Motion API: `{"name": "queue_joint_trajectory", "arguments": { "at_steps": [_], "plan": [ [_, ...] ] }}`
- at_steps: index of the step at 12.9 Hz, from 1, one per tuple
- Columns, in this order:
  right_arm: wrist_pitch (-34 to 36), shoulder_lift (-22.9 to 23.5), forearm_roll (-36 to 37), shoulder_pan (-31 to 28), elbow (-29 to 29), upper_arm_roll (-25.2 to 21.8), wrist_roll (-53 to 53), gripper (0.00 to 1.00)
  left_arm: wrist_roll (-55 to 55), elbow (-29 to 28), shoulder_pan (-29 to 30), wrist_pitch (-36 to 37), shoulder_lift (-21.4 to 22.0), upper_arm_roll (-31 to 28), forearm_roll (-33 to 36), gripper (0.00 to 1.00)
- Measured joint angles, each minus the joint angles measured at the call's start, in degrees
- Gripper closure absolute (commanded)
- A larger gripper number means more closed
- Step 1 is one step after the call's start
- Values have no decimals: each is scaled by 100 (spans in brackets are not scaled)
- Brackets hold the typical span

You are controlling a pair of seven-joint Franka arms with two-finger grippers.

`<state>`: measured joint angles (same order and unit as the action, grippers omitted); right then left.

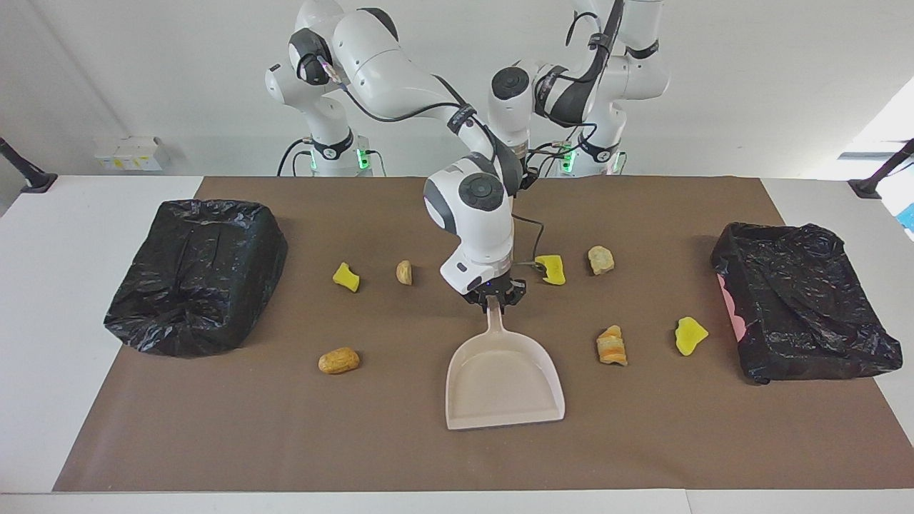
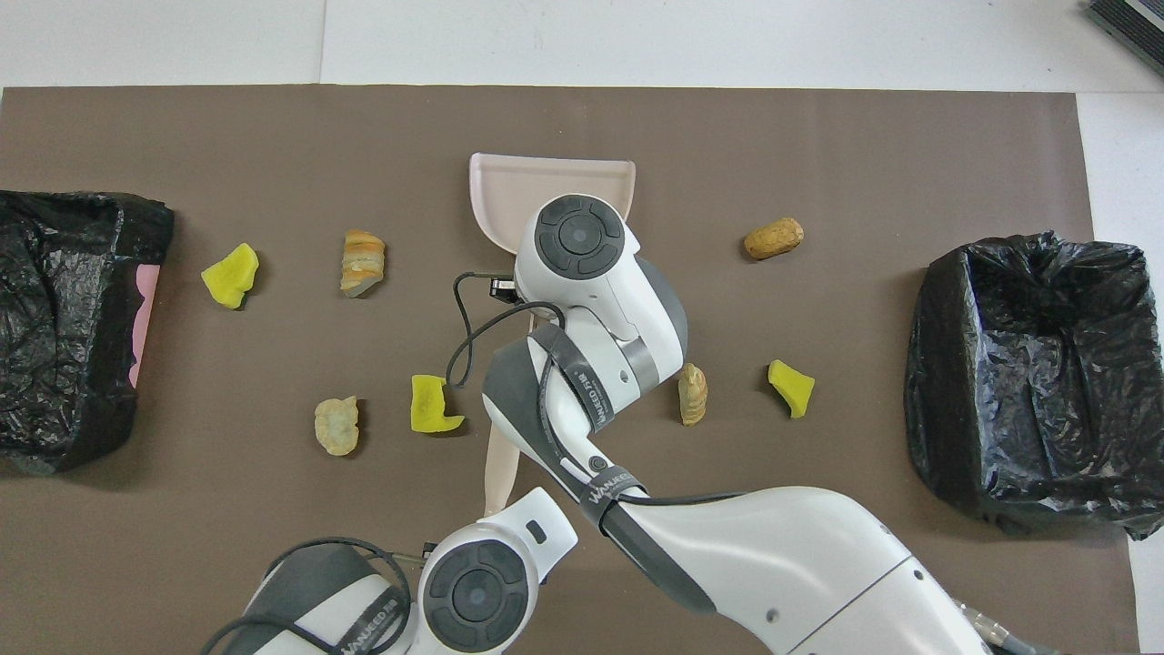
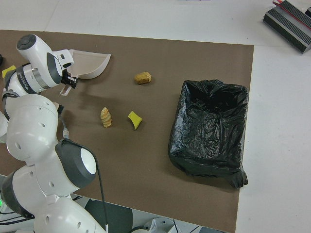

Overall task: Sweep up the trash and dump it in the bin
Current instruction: 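Lift the dustpan with the right gripper while the left gripper lifts the brush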

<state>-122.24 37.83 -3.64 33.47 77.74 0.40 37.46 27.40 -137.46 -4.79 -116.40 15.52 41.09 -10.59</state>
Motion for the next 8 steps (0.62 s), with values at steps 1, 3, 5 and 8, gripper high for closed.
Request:
{"name": "queue_joint_trajectory", "arguments": {
  "at_steps": [1,3,5,8],
  "plan": [
    [-1,1,19,-16,-8,-4,-48,100,-135,-1,5,73,133,-270,57,100],
    [0,-6,19,-96,-58,-21,-79,100,-435,-1,14,132,253,-900,457,100],
    [1,-101,19,-266,-95,-23,-147,100,-555,31,72,121,210,-1393,967,100],
    [281,-386,18,-353,-83,-21,-398,100,-1067,576,89,111,-287,-2255,1557,100]
  ]
}}
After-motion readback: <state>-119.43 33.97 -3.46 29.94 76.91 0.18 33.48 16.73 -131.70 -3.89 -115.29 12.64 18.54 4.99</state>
